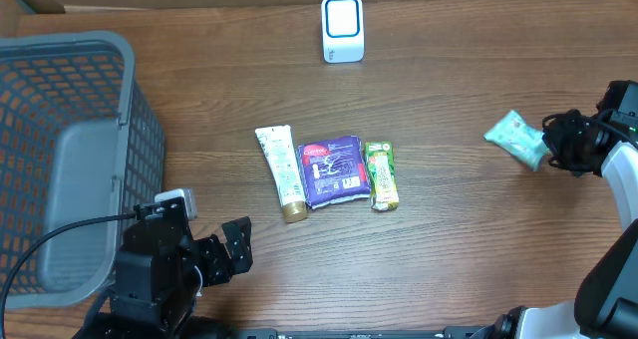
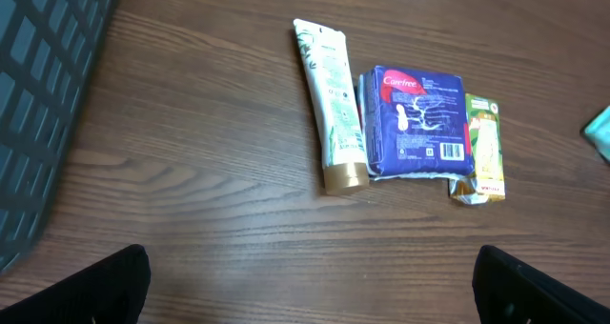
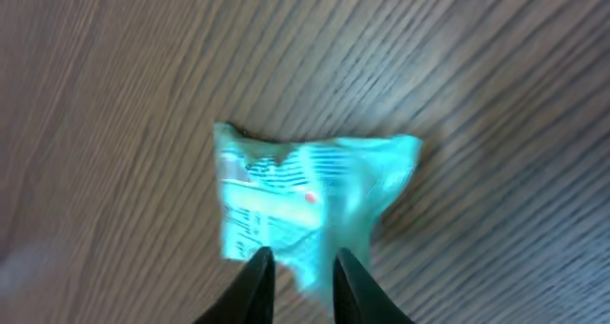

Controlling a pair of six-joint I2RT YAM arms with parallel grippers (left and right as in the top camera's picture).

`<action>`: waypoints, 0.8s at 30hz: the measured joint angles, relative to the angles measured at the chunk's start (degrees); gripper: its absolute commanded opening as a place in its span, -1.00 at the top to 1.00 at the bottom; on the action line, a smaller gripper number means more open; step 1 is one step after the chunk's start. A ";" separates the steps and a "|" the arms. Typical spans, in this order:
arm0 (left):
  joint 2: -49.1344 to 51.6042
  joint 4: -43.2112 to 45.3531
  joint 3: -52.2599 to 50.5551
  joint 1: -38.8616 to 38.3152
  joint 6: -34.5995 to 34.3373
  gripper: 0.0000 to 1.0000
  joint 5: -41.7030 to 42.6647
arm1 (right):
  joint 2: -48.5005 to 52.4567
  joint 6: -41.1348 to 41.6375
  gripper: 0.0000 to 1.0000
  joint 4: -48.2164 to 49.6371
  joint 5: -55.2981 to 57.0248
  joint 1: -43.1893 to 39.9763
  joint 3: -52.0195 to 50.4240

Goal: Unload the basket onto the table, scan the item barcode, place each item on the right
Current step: 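Move the teal wipes packet right and drop it on the table, then grasp the green tea drink box with the right gripper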

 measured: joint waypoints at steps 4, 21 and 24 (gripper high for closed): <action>0.00 0.00 0.00 0.00 0.00 -0.99 0.02 | 0.00 0.00 0.22 -6.38 -0.85 0.00 2.34; 0.00 0.00 -0.02 0.00 0.00 -0.99 0.02 | -0.44 -13.60 -0.23 -19.32 -11.85 25.16 9.60; 0.00 0.00 -0.02 0.00 0.00 -0.99 0.02 | -0.42 -13.57 -0.23 -14.36 -11.89 31.93 5.33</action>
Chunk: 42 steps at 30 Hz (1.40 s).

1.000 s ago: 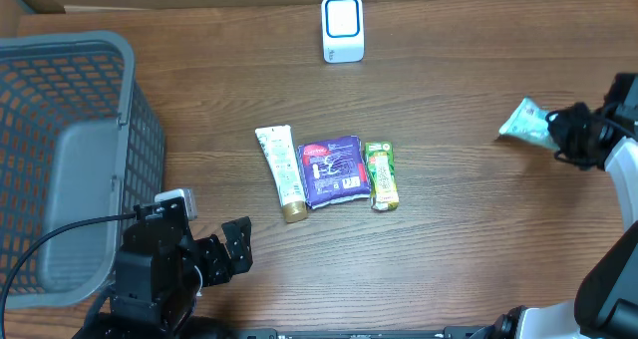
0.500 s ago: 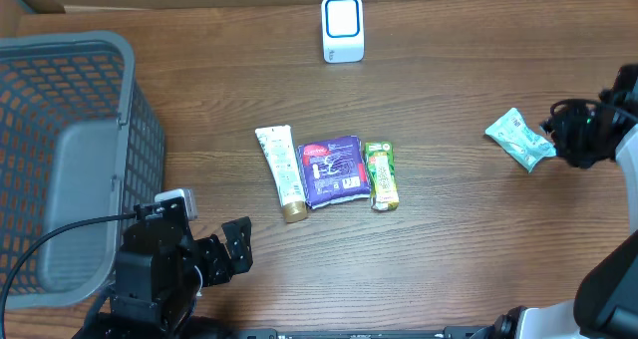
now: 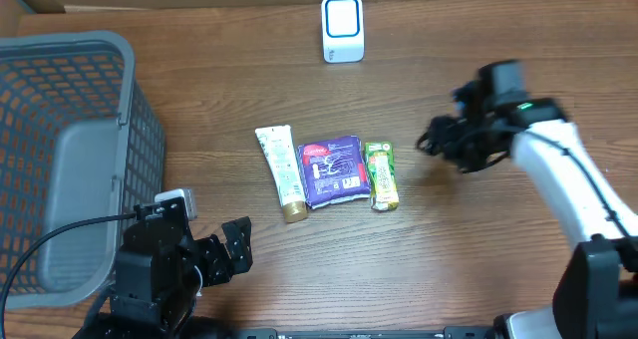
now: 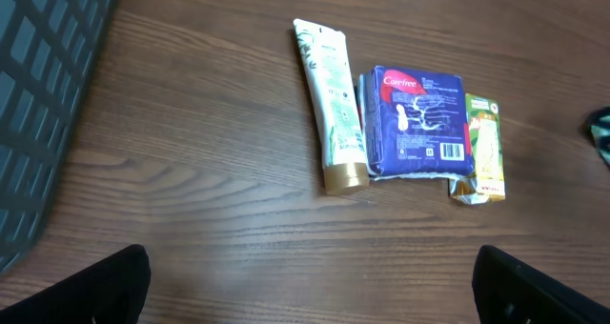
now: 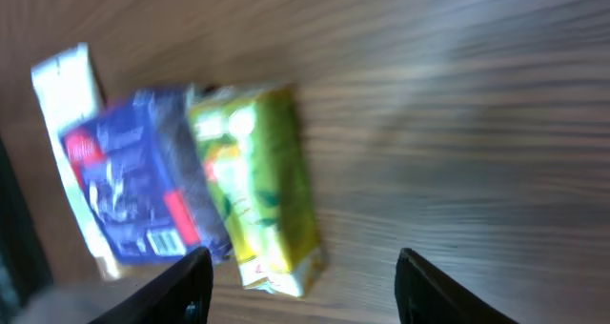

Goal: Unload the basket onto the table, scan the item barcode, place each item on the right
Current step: 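Grasp the green tea drink box with the right gripper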

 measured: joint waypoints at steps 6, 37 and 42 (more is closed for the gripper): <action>0.00 0.00 -0.02 0.00 0.00 -0.99 0.00 | 0.00 2.10 -0.17 8.61 1.22 8.70 -5.14; 0.00 0.00 -0.02 0.00 0.00 -0.99 0.00 | 6.29 8.94 0.93 12.13 7.89 14.49 -8.17; 0.00 0.00 -0.02 0.00 0.00 -0.99 0.00 | 6.32 8.24 0.93 12.02 6.69 12.94 -8.17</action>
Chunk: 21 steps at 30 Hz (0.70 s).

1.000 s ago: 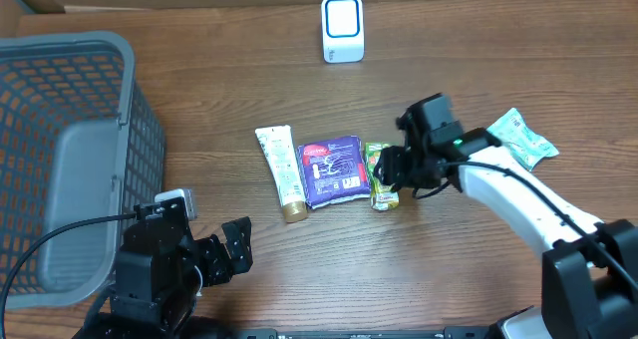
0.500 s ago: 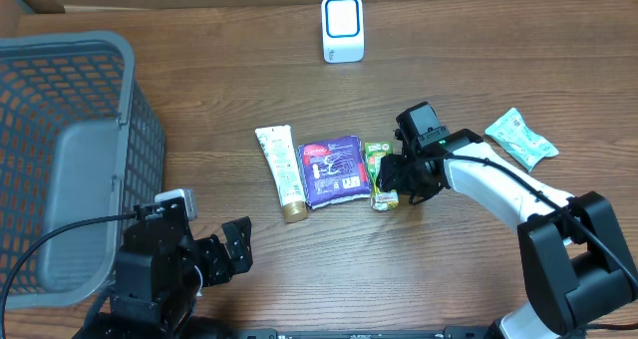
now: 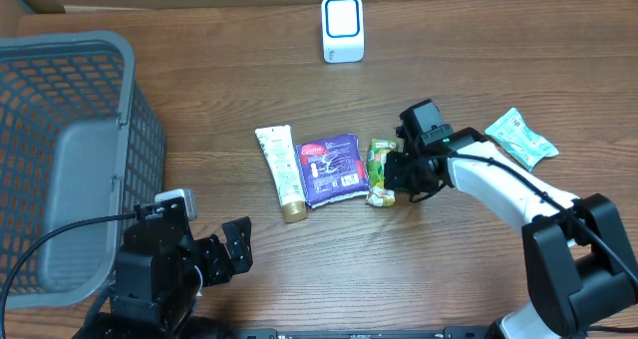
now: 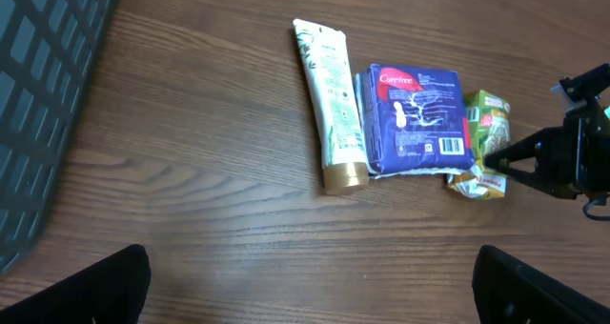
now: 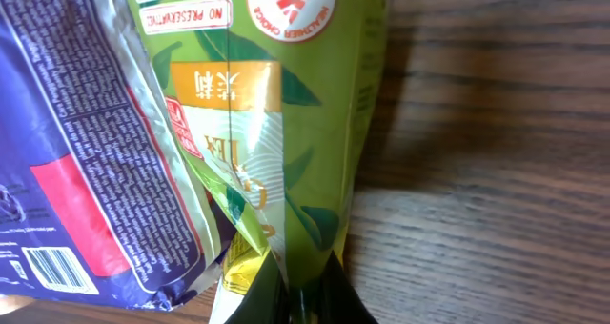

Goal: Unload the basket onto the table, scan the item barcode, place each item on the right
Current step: 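Grasp the green tea drink box with the right gripper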

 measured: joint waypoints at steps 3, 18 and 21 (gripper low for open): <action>0.00 0.00 0.00 0.00 0.00 -0.99 0.00 | 0.09 -3.52 0.93 -0.31 -1.62 -2.82 0.13; 0.00 0.00 0.00 0.00 0.00 -0.99 0.00 | 2.25 -25.70 0.93 -7.23 -27.96 -15.96 7.61; 0.00 0.00 0.00 0.00 0.00 -0.99 0.00 | 2.25 -27.41 0.93 -11.78 -32.30 -15.96 11.10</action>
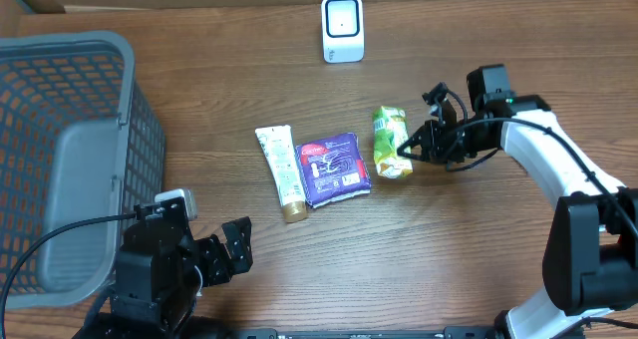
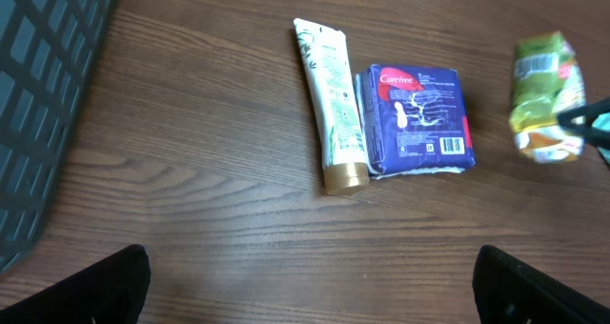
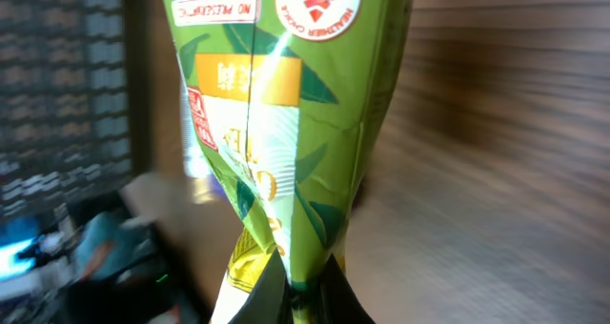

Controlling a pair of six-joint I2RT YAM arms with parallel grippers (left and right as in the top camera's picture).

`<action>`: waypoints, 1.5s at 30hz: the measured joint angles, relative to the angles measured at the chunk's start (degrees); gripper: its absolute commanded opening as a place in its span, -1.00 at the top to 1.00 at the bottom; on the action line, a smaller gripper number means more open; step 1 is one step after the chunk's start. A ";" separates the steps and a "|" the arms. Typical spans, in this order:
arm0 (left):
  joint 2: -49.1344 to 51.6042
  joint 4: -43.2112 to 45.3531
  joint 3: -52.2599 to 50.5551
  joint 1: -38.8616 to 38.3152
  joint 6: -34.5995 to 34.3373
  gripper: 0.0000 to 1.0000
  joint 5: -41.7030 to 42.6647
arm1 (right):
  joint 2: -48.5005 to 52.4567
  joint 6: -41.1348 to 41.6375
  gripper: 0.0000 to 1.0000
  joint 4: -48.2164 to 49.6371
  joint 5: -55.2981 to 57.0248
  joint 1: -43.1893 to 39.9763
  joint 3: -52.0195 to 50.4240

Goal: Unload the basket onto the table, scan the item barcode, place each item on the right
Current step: 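Grasp the green tea drink box with the right gripper, then carry the green tea box up to the white scanner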

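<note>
My right gripper (image 1: 407, 155) is shut on the end of a green tea packet (image 1: 390, 139), held off the table to the right of the blue pack; in the right wrist view the green packet (image 3: 286, 105) fills the frame, pinched at its bottom between my fingertips (image 3: 271, 300). The green packet (image 2: 541, 97) also shows at the right in the left wrist view. A white barcode scanner (image 1: 342, 28) stands at the table's far edge. My left gripper (image 2: 310, 286) stands open near the front left, nothing between its fingers.
A cream tube (image 1: 280, 171) and a blue Carefree pack (image 1: 334, 169) lie side by side mid-table. A grey mesh basket (image 1: 60, 150) occupies the left side. The right arm hides the table's right part.
My right gripper, shut on the green packet lying next to the blue pack, has lifted it and now holds it up and to the right. The teal packet no longer shows.
My right gripper was at a teal packet at the far right. Then it was open, with the green packet in its view. Then it was shut on the green packet's end beside the blue pack, the teal packet lying at the right. Now the green packet is raised.
</note>
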 measured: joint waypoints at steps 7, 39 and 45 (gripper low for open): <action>0.00 0.00 0.00 0.00 0.00 -0.99 0.00 | 0.00 -3.96 0.93 -5.31 -7.78 0.00 7.32; 0.00 0.00 0.00 0.00 0.00 -0.99 0.00 | -1.53 -4.85 0.93 -3.87 -32.76 -4.48 11.87; 0.00 0.00 -0.02 0.00 0.00 -0.99 0.00 | -2.67 7.45 0.93 15.19 -35.60 -4.00 12.07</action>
